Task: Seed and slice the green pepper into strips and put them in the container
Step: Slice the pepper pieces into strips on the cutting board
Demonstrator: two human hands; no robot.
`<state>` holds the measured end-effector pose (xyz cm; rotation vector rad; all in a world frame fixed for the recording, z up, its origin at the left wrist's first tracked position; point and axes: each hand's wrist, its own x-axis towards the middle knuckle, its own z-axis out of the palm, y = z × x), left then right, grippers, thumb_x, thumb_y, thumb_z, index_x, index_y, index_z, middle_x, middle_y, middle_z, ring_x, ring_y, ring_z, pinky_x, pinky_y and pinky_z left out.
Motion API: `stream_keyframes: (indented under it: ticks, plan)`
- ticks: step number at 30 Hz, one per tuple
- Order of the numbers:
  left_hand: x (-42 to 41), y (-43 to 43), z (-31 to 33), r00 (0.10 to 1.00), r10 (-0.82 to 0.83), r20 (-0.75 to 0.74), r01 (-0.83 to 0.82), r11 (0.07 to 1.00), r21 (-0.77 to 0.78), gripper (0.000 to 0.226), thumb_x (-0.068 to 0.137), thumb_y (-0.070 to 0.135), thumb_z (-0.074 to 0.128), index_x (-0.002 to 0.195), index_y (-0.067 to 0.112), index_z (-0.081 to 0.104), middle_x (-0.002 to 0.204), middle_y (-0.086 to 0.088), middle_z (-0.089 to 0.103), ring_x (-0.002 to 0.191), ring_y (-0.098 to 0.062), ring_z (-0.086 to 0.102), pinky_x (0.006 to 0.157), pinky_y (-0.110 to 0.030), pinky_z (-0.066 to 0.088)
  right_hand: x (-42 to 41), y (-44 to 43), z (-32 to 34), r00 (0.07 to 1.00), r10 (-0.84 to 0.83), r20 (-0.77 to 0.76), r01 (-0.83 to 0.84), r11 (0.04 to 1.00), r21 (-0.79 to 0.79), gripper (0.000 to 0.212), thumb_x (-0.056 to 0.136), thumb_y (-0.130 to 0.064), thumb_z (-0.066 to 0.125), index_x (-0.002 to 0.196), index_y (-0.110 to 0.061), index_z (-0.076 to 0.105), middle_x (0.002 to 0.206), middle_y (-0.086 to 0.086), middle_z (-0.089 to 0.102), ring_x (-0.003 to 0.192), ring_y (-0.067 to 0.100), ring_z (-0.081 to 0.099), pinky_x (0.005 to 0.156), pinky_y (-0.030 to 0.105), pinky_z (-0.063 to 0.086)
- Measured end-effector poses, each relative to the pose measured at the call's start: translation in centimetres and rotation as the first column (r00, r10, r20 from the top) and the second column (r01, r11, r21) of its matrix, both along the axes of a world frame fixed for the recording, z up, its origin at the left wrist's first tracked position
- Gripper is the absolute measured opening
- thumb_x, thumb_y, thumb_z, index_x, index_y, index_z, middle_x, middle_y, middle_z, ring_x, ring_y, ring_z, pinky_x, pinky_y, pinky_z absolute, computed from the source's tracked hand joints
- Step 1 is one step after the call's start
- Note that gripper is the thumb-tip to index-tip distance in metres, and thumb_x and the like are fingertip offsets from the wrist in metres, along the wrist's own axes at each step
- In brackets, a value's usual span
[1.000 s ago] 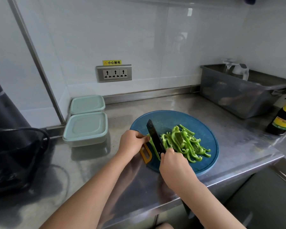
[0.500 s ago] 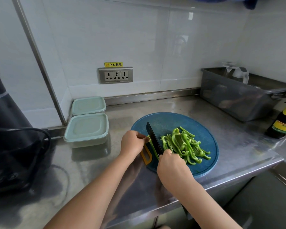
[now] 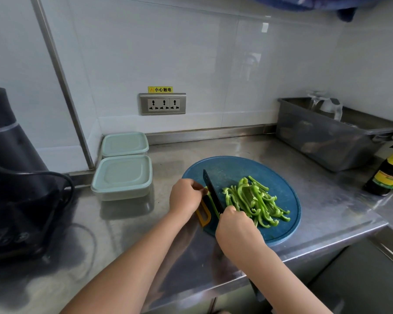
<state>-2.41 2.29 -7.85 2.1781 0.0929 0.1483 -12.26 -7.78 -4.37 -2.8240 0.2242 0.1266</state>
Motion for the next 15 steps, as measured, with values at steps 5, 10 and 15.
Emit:
stream_keyframes:
  ticks: [5,10,15]
  plan:
    - [-0.3,-0.3,-0.2,0.999,0.017,0.050,-0.018,0.999,0.034,0.018,0.086,0.023,0.065,0.099,0.013,0.070,0.096,-0.004,0.070,0.080,-0.014,0.058,0.070,-0.025,0.044,0.2,0.4,0.5,0.999,0.009,-0.038,-0.010,1.000,-0.022,0.026,0.093,-0.005,0.037,0.118,0.001,0.043,0.118,0.014,0.057,0.110,0.031,0.058,0.074,0.032,0.044]
    - [-0.5,-0.3,-0.3,0.995,0.009,0.102,-0.014,0.999,0.045,0.018,0.087,0.019,0.062,0.101,0.013,0.071,0.098,-0.003,0.071,0.089,-0.018,0.062,0.069,-0.024,0.043,0.6,0.1,0.7,0.996,0.073,-0.052,-0.073,0.997,0.003,0.025,0.094,-0.010,0.035,0.113,-0.002,0.049,0.108,0.015,0.056,0.105,0.033,0.057,0.072,0.032,0.039]
    - [-0.1,-0.1,-0.2,0.996,-0.071,0.048,0.064,0.990,0.123,0.016,0.088,0.024,0.059,0.087,0.017,0.074,0.077,-0.003,0.069,0.074,-0.020,0.062,0.066,-0.030,0.049,1.3,-0.2,0.8,0.994,0.087,-0.065,-0.085,0.996,0.029,0.026,0.094,-0.010,0.037,0.111,-0.001,0.054,0.066,0.000,0.031,0.069,0.025,0.046,0.054,0.027,0.036]
